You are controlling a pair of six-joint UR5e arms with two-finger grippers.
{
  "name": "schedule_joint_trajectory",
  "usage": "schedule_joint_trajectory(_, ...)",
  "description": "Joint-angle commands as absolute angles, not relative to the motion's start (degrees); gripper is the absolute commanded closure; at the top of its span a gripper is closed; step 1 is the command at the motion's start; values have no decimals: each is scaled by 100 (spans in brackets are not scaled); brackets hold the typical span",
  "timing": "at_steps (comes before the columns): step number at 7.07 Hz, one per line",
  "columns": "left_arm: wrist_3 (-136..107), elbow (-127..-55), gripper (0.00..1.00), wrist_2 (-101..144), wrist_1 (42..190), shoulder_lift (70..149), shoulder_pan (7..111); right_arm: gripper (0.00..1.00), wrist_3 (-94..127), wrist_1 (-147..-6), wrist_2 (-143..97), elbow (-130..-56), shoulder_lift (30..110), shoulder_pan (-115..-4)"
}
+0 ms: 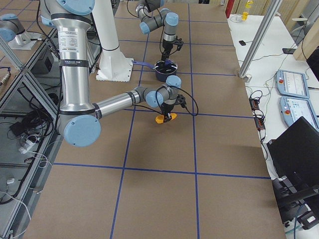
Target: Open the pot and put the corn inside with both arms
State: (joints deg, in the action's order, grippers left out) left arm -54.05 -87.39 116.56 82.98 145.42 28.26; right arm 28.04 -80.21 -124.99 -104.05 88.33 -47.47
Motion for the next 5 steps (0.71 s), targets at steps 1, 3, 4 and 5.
schedule_joint_trajectory(1,-5440,-8719,12,11637,8358,14511,2769,72,2804,-8024,-12481,-10397,8824,-4746)
schedule_joint_trajectory(3,-5738,-8727,29,11637,8367,14502,2769,72,2804,-8016,-12480,-10398,8824,-4746)
schedule_joint_trajectory(4,-5739,-8745,31,11637,8367,14502,2769,72,2804,-8016,-12480,-10397,8824,-4737)
schedule_joint_trajectory(5,-5739,-8754,33,11637,8367,14502,2769,72,2804,-8016,-12472,-10397,8824,-4737)
